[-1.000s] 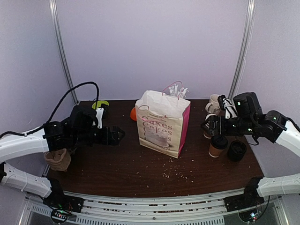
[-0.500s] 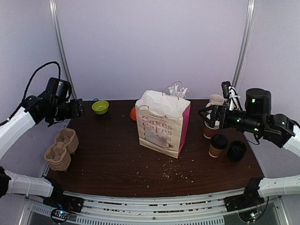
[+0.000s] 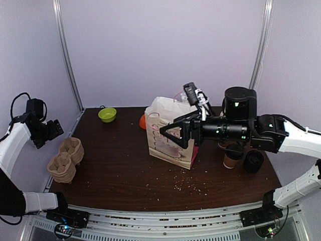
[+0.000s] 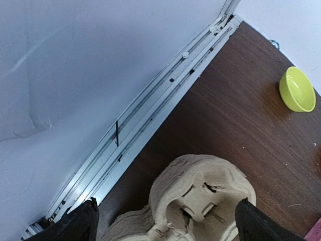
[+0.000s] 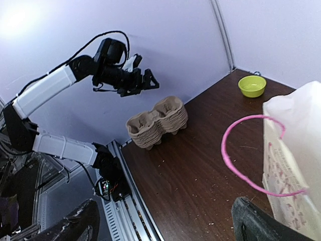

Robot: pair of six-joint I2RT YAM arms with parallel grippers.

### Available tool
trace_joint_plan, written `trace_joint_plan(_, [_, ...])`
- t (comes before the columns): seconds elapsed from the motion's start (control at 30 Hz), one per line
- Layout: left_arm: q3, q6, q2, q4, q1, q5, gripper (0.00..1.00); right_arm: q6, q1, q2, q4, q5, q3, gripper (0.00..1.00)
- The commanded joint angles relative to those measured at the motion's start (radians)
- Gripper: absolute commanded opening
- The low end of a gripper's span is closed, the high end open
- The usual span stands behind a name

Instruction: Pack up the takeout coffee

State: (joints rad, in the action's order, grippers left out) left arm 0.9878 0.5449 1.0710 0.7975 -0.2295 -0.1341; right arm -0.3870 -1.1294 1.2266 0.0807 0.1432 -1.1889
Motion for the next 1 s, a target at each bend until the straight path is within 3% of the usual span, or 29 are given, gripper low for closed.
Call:
trace_joint_plan(0.0, [-0.046, -0.062, 0.032, -0.089, -0.03, 0.067, 0.98, 0.045, -0.062, 0.069, -0.085, 0.027, -0.063, 0.94])
trace_joint_plan(0.13, [-0.117, -0.064, 0.108, -0.167, -0.055, 0.14, 0.98, 0.051, -0.083, 0.113, -0.096, 0.035, -0.092, 0.94])
trace_joint_plan(0.37, [-0.206, -0.065, 0.126, -0.233, -0.058, 0.185, 0.86, 0.053, -0.094, 0.133, -0.084, 0.041, -0.119, 0.94])
trace_joint_plan(0.47, [-0.22, -0.077, 0.135, -0.235, -0.058, 0.179, 0.77, 0.058, -0.094, 0.14, -0.081, 0.037, -0.121, 0.95])
trace_joint_plan(0.7, [-0.237, -0.079, 0.132, -0.252, -0.057, 0.262, 0.43, 0.058, -0.095, 0.142, -0.081, 0.023, -0.105, 0.95])
trace_joint_plan(0.97, [-0.276, -0.006, 0.092, -0.263, -0.026, 0.386, 0.31, 0.048, -0.094, 0.159, -0.061, -0.013, -0.105, 0.95])
